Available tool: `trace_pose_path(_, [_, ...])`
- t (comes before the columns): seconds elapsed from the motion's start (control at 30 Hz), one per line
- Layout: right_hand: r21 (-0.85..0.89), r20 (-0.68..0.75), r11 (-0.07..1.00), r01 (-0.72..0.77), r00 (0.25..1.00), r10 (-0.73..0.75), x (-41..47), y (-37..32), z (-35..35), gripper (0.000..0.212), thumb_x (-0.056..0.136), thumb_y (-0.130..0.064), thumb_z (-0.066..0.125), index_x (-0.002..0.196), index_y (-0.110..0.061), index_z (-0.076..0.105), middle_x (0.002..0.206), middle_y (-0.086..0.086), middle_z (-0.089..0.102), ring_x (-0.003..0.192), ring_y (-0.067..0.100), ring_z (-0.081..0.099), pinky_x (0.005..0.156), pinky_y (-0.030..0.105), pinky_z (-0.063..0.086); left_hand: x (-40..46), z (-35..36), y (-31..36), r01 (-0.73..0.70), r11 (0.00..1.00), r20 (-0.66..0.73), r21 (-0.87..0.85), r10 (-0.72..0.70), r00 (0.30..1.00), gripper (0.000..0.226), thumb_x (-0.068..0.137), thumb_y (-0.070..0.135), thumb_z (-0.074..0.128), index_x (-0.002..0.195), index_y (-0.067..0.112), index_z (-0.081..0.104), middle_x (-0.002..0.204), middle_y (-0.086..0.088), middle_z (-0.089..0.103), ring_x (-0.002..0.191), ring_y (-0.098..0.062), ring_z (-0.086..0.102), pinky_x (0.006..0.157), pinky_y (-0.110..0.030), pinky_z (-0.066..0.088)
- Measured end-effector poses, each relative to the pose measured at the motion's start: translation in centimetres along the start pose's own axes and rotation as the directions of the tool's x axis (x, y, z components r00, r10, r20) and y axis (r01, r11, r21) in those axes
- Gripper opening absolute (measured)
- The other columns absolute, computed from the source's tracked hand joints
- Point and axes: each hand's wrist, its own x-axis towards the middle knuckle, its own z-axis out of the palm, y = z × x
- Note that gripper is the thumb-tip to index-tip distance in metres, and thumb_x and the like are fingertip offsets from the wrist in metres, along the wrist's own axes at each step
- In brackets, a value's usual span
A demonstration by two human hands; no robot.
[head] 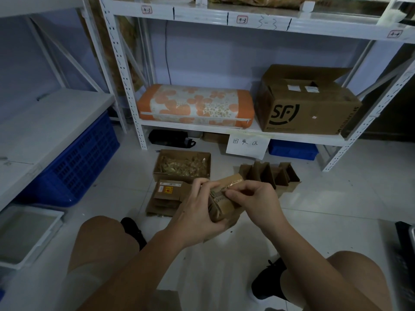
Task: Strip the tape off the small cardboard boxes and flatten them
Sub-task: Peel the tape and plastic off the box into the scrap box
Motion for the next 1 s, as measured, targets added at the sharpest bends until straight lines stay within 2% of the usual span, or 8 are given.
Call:
trace_pose_path(0.13, [-0.005, 0.000, 1.000, -0.012, 1.000, 0.012, 0.0, 0.1, -0.1, 0.007, 0.090, -0.024, 0.074, 0.094, -0.024, 0.079, 0.088, -0.004, 0.076, 0.087, 0.011, 0.071, 0.083, 0.044, 0.061, 0.1, 0.1, -0.1, -0.034, 0.999, -0.022, 0.039, 0.035, 0.999, 0.090, 0.071, 0.058, 0.080, 0.145, 0.032, 0.036, 0.137, 0.018, 0.024, 0.114, -0.002, 0.047, 0.088, -0.022, 0.053])
trace_pose_path(0.27, [-0.035, -0.049, 0.996, -0.083, 0.995, 0.081, 0.1, 0.8, 0.2, 0.027, 0.083, -0.022, 0.082, 0.108, -0.021, 0.073, 0.098, -0.002, 0.069, 0.093, 0.016, 0.067, 0.082, 0.043, 0.061, 0.0, 0.7, -0.3, -0.106, 0.987, -0.061, 0.121, 0.114, 0.992, 0.083, 0.073, 0.041, 0.085, 0.142, 0.029, 0.040, 0.137, 0.016, 0.026, 0.116, -0.005, 0.046, 0.084, -0.025, 0.054])
trace_pose_path(0.4, [0.067, -0.046, 0.991, -0.114, 0.992, 0.117, -0.3, 1.3, 0.6, 0.001, 0.090, -0.014, 0.075, 0.090, -0.014, 0.076, 0.092, 0.000, 0.073, 0.089, 0.017, 0.069, 0.081, 0.040, 0.061, -0.2, 1.1, -0.5, -0.149, 0.975, -0.053, 0.164, 0.160, 0.986, 0.081, 0.074, 0.040, 0.083, 0.141, 0.028, 0.040, 0.138, 0.014, 0.027, 0.121, -0.005, 0.042, 0.086, -0.020, 0.049])
trace_pose_path(0.53, [0.047, -0.135, 0.980, -0.195, 0.971, 0.199, -0.5, 1.8, 0.6, 0.007, 0.098, -0.016, 0.063, 0.093, -0.013, 0.065, 0.095, 0.000, 0.067, 0.091, 0.016, 0.065, 0.073, 0.028, 0.055, -0.4, 1.6, -0.6, -0.151, 0.978, -0.021, 0.143, 0.156, 0.988, 0.085, 0.074, 0.044, 0.085, 0.144, 0.029, 0.039, 0.140, 0.016, 0.026, 0.124, -0.003, 0.042, 0.091, -0.019, 0.049])
trace_pose_path(0.67, [-0.200, -0.283, 0.977, -0.070, 0.959, 0.011, -0.1, 2.2, -0.9, 0.008, 0.100, -0.017, 0.060, 0.095, -0.024, 0.058, 0.093, -0.010, 0.062, 0.088, 0.006, 0.062, 0.071, 0.019, 0.052, -0.4, 1.3, 0.0, -0.123, 0.990, -0.016, 0.074, 0.125, 0.992, 0.084, 0.074, 0.052, 0.082, 0.142, 0.031, 0.039, 0.138, 0.020, 0.026, 0.119, 0.000, 0.043, 0.092, -0.021, 0.050])
trace_pose_path(0.83, [-0.454, -0.106, 0.854, 0.254, 0.936, -0.335, -0.3, 2.5, -0.8, 0.006, 0.094, -0.013, 0.069, 0.090, -0.018, 0.071, 0.091, -0.007, 0.061, 0.082, 0.007, 0.058, 0.073, 0.027, 0.054, 0.0, 1.2, 0.7, -0.086, 0.996, -0.029, 0.014, 0.086, 0.996, 0.083, 0.071, 0.056, 0.077, 0.142, 0.031, 0.041, 0.136, 0.022, 0.026, 0.114, -0.002, 0.049, 0.090, -0.028, 0.056])
trace_pose_path(0.9, [-0.419, -0.072, 0.870, 0.260, 0.946, -0.317, -0.2, 2.5, -0.8, 0.009, 0.096, -0.019, 0.067, 0.092, -0.019, 0.074, 0.091, -0.006, 0.062, 0.084, 0.009, 0.059, 0.076, 0.031, 0.054, 0.1, 1.2, 0.5, -0.080, 0.997, -0.035, 0.017, 0.080, 0.996, 0.083, 0.072, 0.051, 0.081, 0.142, 0.030, 0.042, 0.136, 0.021, 0.026, 0.113, -0.002, 0.049, 0.089, -0.029, 0.057])
trace_pose_path(1.0, [-0.265, -0.089, 0.954, 0.143, 0.981, -0.172, -0.2, 2.6, -1.1, 0.007, 0.096, -0.024, 0.068, 0.098, -0.025, 0.074, 0.091, -0.009, 0.068, 0.088, 0.009, 0.064, 0.079, 0.034, 0.057, -0.2, 1.2, 0.3, -0.098, 0.995, -0.025, 0.030, 0.099, 0.995, 0.083, 0.073, 0.051, 0.084, 0.142, 0.031, 0.042, 0.137, 0.022, 0.026, 0.115, -0.001, 0.048, 0.089, -0.025, 0.056])
